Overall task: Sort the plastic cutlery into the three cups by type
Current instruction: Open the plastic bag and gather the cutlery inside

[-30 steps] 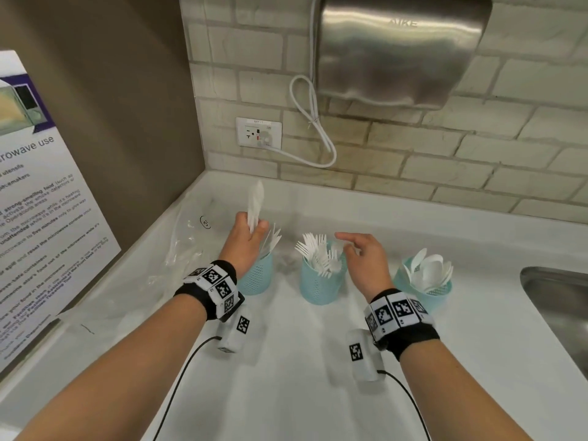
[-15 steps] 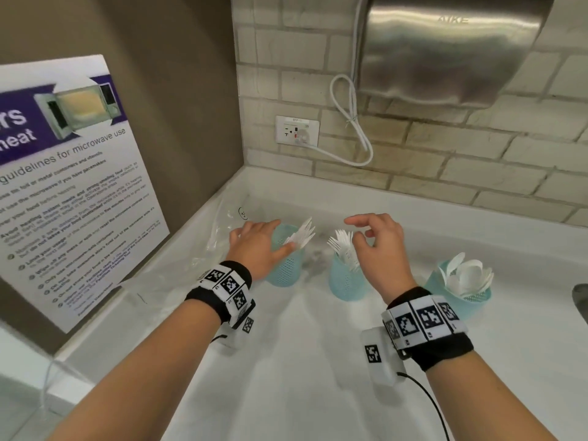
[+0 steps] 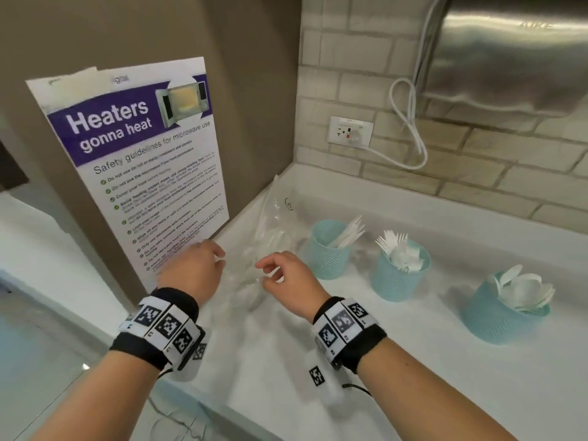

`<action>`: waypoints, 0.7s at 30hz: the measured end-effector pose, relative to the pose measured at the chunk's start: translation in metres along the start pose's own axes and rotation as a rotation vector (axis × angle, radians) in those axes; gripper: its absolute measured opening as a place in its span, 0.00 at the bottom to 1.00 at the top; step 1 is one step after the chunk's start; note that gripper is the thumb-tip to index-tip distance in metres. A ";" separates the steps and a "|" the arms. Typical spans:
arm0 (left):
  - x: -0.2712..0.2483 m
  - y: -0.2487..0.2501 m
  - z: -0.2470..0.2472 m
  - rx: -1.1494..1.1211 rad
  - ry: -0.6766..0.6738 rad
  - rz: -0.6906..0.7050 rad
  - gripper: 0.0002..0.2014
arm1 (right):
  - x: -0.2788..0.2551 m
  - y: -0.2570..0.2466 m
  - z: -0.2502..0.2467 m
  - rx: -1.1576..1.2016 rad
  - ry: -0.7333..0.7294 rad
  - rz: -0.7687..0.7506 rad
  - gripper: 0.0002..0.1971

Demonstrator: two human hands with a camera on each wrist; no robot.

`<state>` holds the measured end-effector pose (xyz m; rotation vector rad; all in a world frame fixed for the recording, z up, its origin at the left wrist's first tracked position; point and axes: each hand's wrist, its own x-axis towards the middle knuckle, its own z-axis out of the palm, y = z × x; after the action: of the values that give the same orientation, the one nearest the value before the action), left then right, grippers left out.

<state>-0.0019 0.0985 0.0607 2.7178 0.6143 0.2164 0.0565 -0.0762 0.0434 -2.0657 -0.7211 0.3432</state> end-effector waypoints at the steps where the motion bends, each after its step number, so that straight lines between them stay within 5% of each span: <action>1: -0.003 0.001 0.000 -0.085 -0.033 0.001 0.08 | -0.001 -0.001 0.009 0.012 -0.025 0.020 0.20; 4: -0.016 0.016 -0.004 -0.276 -0.082 0.091 0.08 | -0.009 -0.005 0.029 0.099 -0.034 0.031 0.39; 6: -0.025 0.029 -0.011 -0.374 -0.108 0.162 0.08 | -0.017 -0.007 0.036 0.172 0.054 0.017 0.43; 10: -0.030 0.048 -0.018 -0.631 -0.252 0.272 0.17 | -0.039 -0.006 0.028 0.268 0.355 -0.022 0.13; 11: -0.027 0.051 -0.015 -0.596 -0.261 0.339 0.20 | -0.047 -0.005 0.021 0.287 0.408 -0.014 0.07; 15: -0.008 0.060 0.011 -0.186 -0.140 0.615 0.26 | -0.085 0.004 -0.023 0.340 0.510 0.020 0.16; 21: 0.011 0.075 0.037 0.089 0.043 0.723 0.16 | -0.139 0.028 -0.109 0.189 0.728 0.111 0.17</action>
<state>0.0455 0.0287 0.0548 2.9095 -0.3852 0.4263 0.0104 -0.2461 0.0774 -1.8603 -0.1251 -0.2718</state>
